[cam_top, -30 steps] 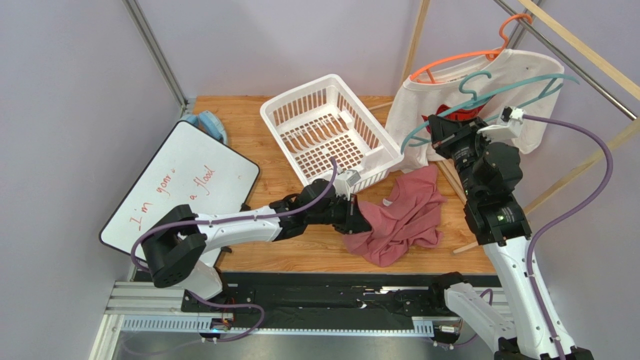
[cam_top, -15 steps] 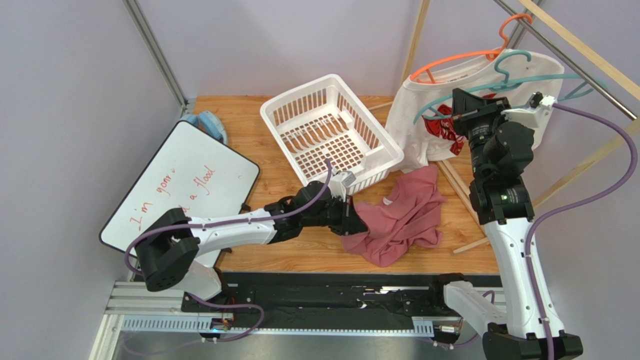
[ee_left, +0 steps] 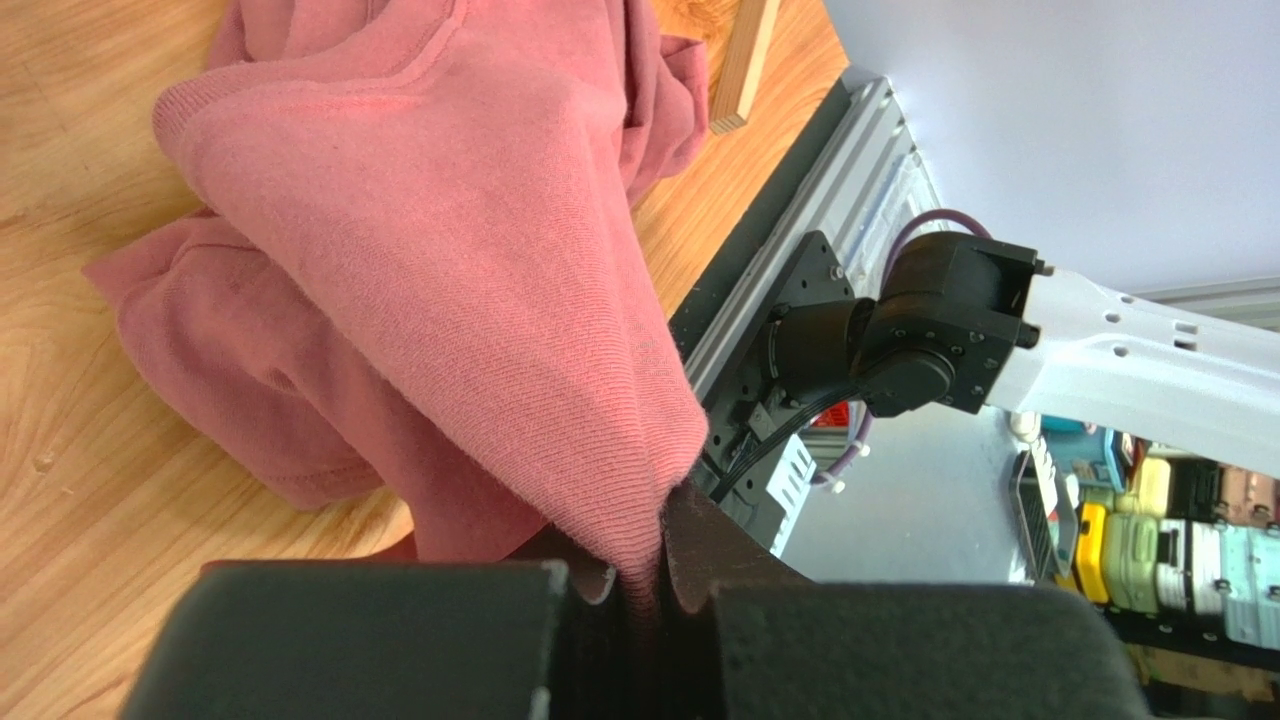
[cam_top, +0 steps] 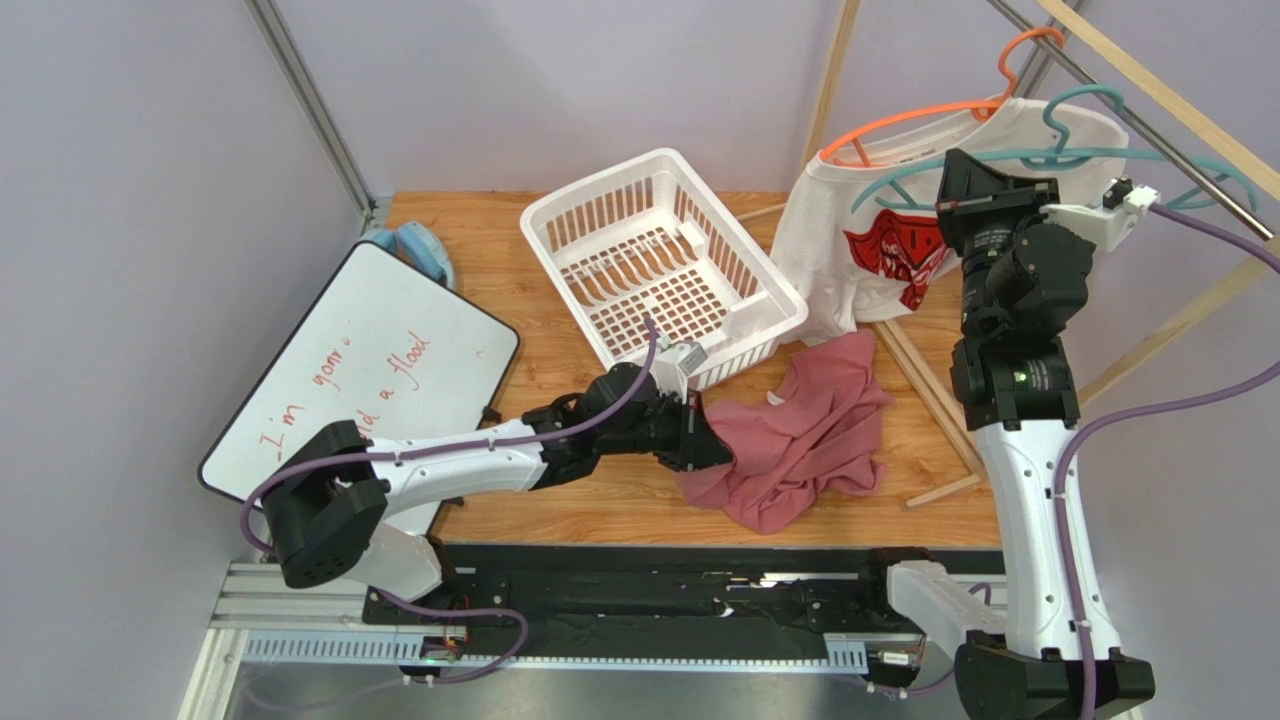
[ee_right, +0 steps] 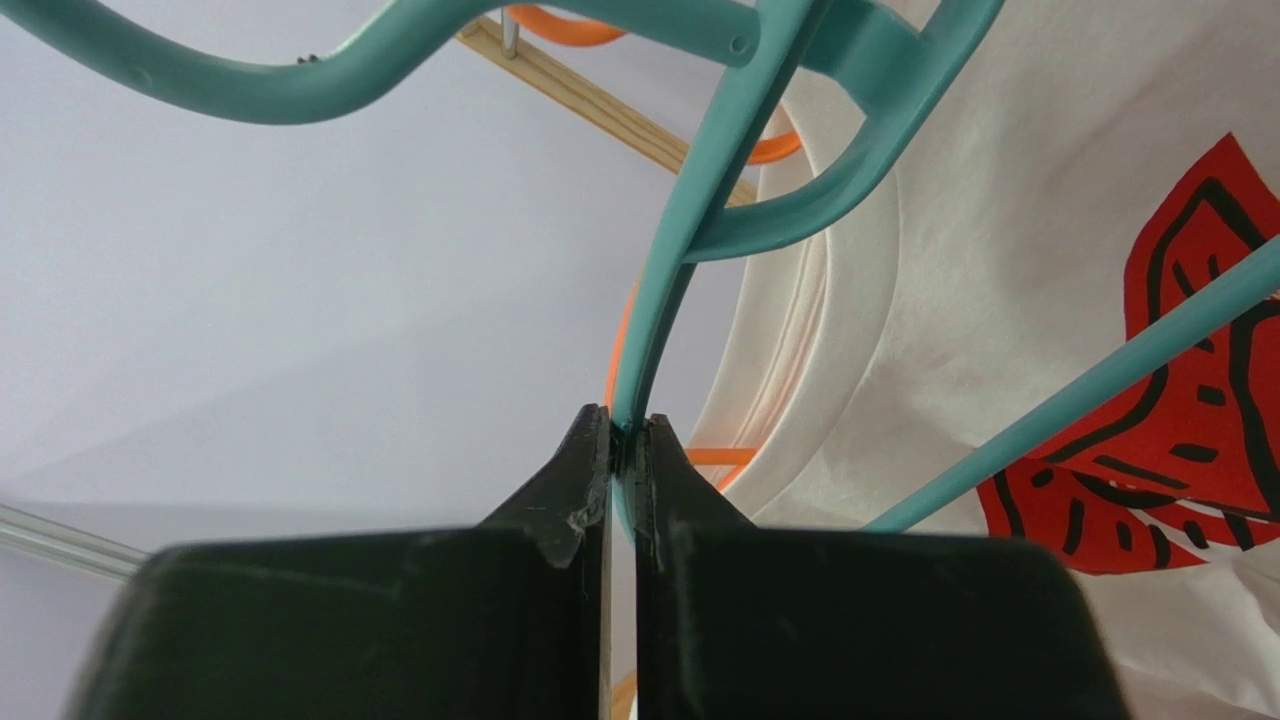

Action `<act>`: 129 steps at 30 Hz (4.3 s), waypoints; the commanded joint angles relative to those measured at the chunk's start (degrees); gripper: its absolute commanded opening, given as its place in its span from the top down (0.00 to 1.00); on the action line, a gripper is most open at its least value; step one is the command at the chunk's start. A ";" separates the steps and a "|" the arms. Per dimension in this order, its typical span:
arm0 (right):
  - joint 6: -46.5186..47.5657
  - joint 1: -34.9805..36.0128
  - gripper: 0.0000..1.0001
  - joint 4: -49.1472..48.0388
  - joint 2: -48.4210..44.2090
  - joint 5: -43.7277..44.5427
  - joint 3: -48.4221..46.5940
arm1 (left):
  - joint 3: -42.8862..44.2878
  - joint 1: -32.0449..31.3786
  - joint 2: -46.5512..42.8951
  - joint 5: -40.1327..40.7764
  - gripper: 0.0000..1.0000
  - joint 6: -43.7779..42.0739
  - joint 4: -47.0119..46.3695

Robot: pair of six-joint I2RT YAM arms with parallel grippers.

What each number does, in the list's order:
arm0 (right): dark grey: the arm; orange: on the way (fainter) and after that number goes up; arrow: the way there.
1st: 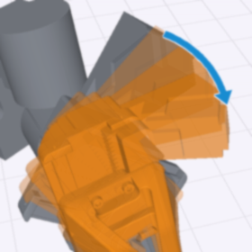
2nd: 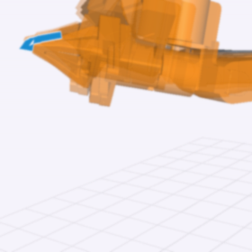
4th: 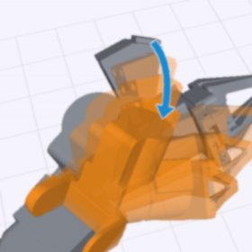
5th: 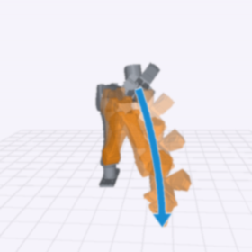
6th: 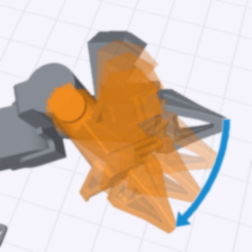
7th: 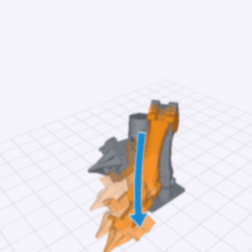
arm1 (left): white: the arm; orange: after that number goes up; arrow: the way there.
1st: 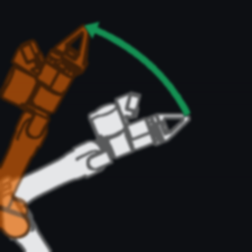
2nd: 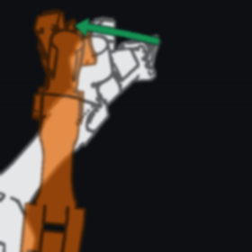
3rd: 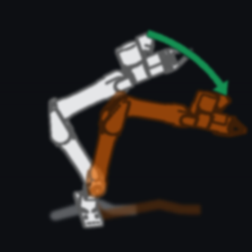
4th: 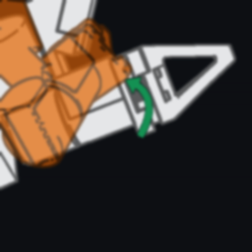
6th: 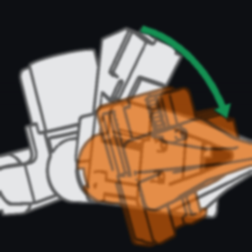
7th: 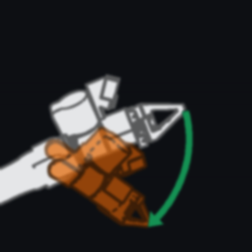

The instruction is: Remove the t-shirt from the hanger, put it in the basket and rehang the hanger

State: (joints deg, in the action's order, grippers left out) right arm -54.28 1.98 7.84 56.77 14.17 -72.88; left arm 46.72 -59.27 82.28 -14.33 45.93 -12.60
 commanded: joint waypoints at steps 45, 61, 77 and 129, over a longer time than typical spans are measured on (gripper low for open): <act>-19.83 -11.29 0.62 9.19 1.24 -8.02 -1.29 | 0.92 -0.32 -1.16 -0.70 1.00 -1.11 -0.76; 7.68 -11.12 0.00 30.21 -6.32 -20.31 -2.97 | -0.14 -0.32 0.68 -2.55 1.00 0.12 -4.71; 30.46 6.01 0.00 44.81 -13.53 -33.25 10.10 | 5.48 -0.24 -6.77 6.12 1.00 -6.72 7.74; 0.07 25.36 0.00 29.17 -15.55 -21.73 41.94 | 4.44 0.47 -25.84 18.02 0.06 -11.04 28.95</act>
State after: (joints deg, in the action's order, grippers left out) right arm -46.96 27.07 42.57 40.86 -7.03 -33.56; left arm 54.96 -59.29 62.19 -1.23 34.17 12.40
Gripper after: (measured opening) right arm 0.998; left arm 0.937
